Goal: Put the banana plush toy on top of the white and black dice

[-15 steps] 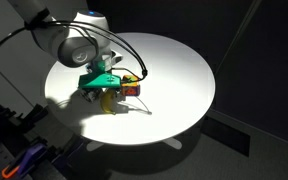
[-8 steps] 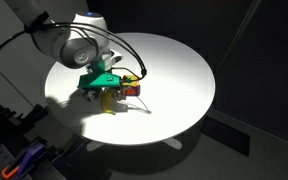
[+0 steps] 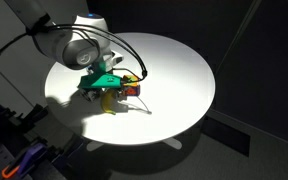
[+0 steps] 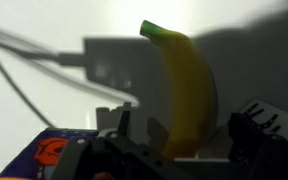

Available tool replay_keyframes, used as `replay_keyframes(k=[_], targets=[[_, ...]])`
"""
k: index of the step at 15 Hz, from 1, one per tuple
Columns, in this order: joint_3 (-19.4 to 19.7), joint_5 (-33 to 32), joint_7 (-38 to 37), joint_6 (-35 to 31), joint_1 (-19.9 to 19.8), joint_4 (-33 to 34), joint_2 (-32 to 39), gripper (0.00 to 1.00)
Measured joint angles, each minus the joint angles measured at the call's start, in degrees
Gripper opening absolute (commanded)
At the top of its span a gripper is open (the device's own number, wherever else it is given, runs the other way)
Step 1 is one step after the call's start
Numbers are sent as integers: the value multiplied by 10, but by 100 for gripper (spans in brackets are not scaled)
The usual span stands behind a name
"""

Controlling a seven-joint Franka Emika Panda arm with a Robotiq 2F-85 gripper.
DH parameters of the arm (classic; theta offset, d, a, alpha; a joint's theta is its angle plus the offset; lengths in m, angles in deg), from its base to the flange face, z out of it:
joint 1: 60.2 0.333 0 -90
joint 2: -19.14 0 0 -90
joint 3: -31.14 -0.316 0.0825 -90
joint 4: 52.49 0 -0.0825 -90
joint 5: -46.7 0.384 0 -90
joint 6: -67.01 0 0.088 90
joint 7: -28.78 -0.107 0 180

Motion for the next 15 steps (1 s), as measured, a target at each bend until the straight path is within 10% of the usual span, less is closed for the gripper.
replay_keyframes(k=[15], targets=[[7, -14, -19, -6, 5, 9, 13, 100]])
